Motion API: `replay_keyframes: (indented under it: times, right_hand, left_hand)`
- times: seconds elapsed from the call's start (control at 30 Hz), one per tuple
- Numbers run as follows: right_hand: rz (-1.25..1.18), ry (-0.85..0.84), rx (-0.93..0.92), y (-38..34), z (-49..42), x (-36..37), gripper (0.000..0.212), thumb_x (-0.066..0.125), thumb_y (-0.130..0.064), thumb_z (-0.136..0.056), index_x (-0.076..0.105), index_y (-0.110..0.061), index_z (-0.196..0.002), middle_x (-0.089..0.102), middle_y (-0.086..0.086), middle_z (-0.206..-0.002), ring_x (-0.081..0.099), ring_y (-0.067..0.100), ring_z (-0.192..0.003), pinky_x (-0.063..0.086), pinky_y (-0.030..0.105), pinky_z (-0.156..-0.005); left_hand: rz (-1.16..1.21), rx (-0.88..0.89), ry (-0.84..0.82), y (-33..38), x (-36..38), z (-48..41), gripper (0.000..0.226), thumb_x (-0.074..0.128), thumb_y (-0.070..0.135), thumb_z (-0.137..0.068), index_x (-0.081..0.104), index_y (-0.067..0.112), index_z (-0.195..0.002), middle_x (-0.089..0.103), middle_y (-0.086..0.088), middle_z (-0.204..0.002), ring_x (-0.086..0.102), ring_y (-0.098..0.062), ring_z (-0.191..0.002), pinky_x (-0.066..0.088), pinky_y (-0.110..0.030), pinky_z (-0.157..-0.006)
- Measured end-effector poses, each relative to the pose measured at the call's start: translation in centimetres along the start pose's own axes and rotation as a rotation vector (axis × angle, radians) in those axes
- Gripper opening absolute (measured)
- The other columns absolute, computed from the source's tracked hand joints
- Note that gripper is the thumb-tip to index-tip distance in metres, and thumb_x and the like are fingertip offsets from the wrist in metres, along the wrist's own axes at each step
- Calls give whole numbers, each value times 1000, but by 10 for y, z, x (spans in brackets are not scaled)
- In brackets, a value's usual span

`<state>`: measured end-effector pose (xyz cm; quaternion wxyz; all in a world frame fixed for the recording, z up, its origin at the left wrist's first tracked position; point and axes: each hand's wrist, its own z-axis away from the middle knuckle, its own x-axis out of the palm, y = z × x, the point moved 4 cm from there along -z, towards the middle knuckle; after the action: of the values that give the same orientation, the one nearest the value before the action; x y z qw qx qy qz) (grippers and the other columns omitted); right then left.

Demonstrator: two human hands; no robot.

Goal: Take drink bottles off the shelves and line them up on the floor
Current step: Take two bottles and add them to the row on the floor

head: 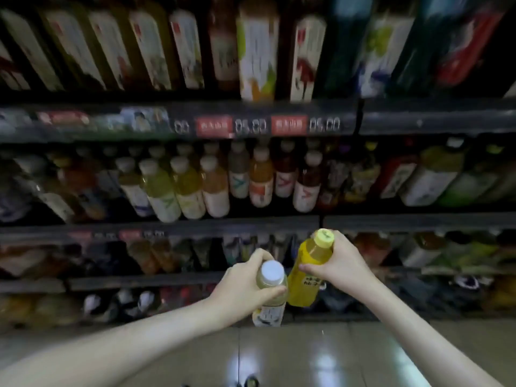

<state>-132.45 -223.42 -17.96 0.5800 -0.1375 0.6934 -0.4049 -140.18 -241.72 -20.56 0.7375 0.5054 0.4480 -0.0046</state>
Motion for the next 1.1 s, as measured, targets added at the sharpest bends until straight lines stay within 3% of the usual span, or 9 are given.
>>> replay_keyframes:
  times: [0.1,0.2,0.33,0.47,0.63,0.8,0.97,1.03,1.1]
  right_hand:
    - [-51,26,129,105,17,52,53,87,-17,-61,61,-5,-105,51,4,-101,51,18,-99,36,20,-82]
    - [-47,40,224,209,47,125,52,87,-27,-53,64,-13,-98,55,2,-100,48,13,-95,32,12,-83]
    - [-87,63,347,338,86,223,54,83,-24,-47,65,-4,-93,59,14,-97,40,1,-91,26,-3,-86]
    - [-60,-30,403,457,121,332,60,93,-5,-46,62,-3,-97,56,14,-100,41,-3,-88,29,-4,-84]
    - [-100,-8,529,558,148,443,64,89,1,-49,61,2,-106,54,17,-107,56,22,-88,36,11,-79]
    - [-114,57,621,621,172,524,57,84,-13,-66,57,-9,-117,50,4,-120,55,13,-92,42,22,-76]
    - [-192,80,563,632,175,549,64,81,-11,-70,52,-4,-126,40,1,-122,50,13,-102,40,19,-84]
    - [-210,14,640,631,179,544,80,83,-12,-68,42,-5,-137,38,7,-132,48,21,-114,40,26,-93]
    - [-223,-15,748,622,184,528,95,84,-15,-68,29,-7,-145,31,15,-144,39,28,-129,36,34,-103]
  left_hand:
    - [4,-139,-101,-51,86,-5,44,70,47,-79,34,30,-99,60,13,-88,61,-12,-83,38,-22,-59]
    - [15,-278,-202,-109,176,-3,47,71,43,-81,30,26,-96,59,6,-89,60,-19,-83,32,-27,-57]
    - [-35,-368,-340,-196,298,-13,47,68,46,-82,38,21,-108,65,-3,-111,63,-26,-96,48,-32,-72]
    - [-86,-386,-397,-289,419,-30,53,65,43,-85,38,13,-119,64,-8,-113,64,-29,-97,46,-32,-64]
    - [-118,-368,-444,-388,536,-47,55,62,39,-89,34,8,-125,54,-11,-125,58,-32,-107,49,-37,-75]
    - [-151,-384,-486,-471,617,-41,49,63,26,-90,35,4,-122,49,-13,-125,56,-33,-105,37,-32,-69]
    - [-357,-365,-608,-498,644,-17,51,63,27,-89,35,8,-127,41,-9,-130,54,-29,-104,32,-30,-66]
    - [-426,-378,-647,-501,641,-9,59,63,25,-88,32,11,-136,35,-8,-142,49,-27,-117,37,-32,-74]
    - [-438,-388,-680,-495,633,-6,70,60,16,-89,21,15,-147,19,-7,-155,30,-27,-138,37,-36,-99]
